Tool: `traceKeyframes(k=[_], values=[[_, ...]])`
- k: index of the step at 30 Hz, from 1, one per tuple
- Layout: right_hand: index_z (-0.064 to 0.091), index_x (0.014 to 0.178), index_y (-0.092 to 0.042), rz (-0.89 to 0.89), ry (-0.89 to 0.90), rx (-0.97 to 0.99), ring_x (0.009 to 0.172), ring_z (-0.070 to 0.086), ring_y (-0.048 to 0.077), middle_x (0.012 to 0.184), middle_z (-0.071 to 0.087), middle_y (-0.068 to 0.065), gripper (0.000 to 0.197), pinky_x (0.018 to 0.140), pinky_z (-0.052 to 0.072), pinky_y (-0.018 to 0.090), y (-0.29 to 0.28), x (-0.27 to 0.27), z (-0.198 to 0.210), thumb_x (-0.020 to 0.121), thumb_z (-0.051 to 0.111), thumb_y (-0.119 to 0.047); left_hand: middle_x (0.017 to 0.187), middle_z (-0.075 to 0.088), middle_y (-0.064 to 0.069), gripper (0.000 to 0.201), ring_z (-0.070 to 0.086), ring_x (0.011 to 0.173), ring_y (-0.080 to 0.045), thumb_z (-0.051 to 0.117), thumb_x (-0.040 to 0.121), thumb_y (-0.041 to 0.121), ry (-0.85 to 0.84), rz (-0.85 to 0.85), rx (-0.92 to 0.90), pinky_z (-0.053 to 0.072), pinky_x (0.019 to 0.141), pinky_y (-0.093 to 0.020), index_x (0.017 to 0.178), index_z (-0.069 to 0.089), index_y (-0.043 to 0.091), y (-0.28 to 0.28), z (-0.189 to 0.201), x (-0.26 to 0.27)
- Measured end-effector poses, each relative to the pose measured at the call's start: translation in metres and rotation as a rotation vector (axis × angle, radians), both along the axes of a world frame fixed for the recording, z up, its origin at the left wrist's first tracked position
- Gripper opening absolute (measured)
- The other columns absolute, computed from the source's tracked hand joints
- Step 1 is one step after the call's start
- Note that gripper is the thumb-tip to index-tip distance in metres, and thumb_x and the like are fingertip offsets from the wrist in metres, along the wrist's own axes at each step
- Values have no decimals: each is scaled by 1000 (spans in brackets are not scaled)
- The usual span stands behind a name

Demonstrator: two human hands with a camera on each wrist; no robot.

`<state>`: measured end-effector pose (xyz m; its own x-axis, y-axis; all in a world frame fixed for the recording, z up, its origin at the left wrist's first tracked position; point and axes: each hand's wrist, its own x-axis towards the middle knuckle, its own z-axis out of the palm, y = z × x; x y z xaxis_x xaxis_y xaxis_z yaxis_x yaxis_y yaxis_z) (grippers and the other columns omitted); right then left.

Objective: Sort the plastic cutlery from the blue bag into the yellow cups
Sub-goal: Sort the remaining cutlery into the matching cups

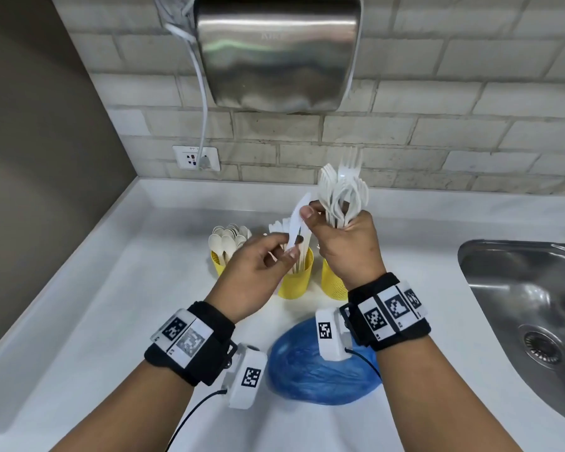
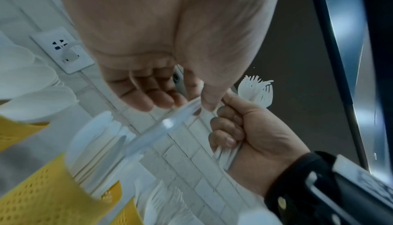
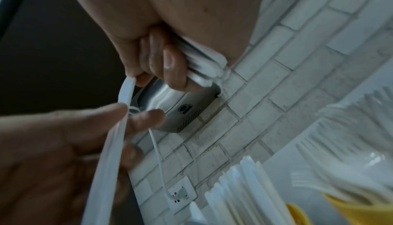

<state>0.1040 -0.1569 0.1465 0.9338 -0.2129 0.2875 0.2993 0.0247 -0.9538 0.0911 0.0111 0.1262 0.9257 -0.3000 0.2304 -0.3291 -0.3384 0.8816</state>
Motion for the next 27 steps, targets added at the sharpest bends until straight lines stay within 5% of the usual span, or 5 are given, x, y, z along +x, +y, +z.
traceKeyframes(k=[8, 10, 13, 20, 27], values=[[72, 97, -10, 14, -42, -49, 86, 72, 12, 88, 76, 4, 9, 80, 57, 27, 6, -4, -13, 90, 77, -14, 81, 72, 1, 8, 70, 73, -21, 72, 92, 26, -124, 101, 3, 59, 74, -42, 97, 74, 20, 4, 8, 15], [66, 104, -2, -46, -53, -4, 81, 70, 8, 87, 74, 2, 18, 74, 54, 23, 5, -4, -18, 91, 75, -12, 82, 72, -1, 13, 73, 74, -20, 72, 94, 15, -128, 112, -48, 61, 76, -44, 105, 71, 21, 4, 10, 16], [68, 98, -18, -133, 51, 118, 58, 60, 7, 67, 64, -12, 14, 61, 46, 25, -3, -4, -31, 88, 75, -25, 86, 71, -3, 26, 75, 75, -16, 70, 95, 13, -173, 165, -64, 63, 77, -41, 117, 62, 26, 5, 16, 22], [66, 73, -30, -173, 232, 203, 42, 36, 12, 50, 43, -10, 18, 49, 32, 23, -15, -8, -57, 91, 69, -31, 81, 71, 3, 34, 71, 74, -13, 59, 100, 16, -333, 131, 270, 58, 74, -35, 128, 47, 32, -1, 9, 45], [68, 74, -17, -106, 309, -248, 47, 47, 2, 52, 57, -10, 21, 51, 39, 21, -11, -5, -85, 95, 69, -21, 74, 67, -5, 32, 66, 68, -30, 57, 94, 17, -301, 83, 525, 56, 66, -42, 122, 45, 27, -15, -25, 68]])
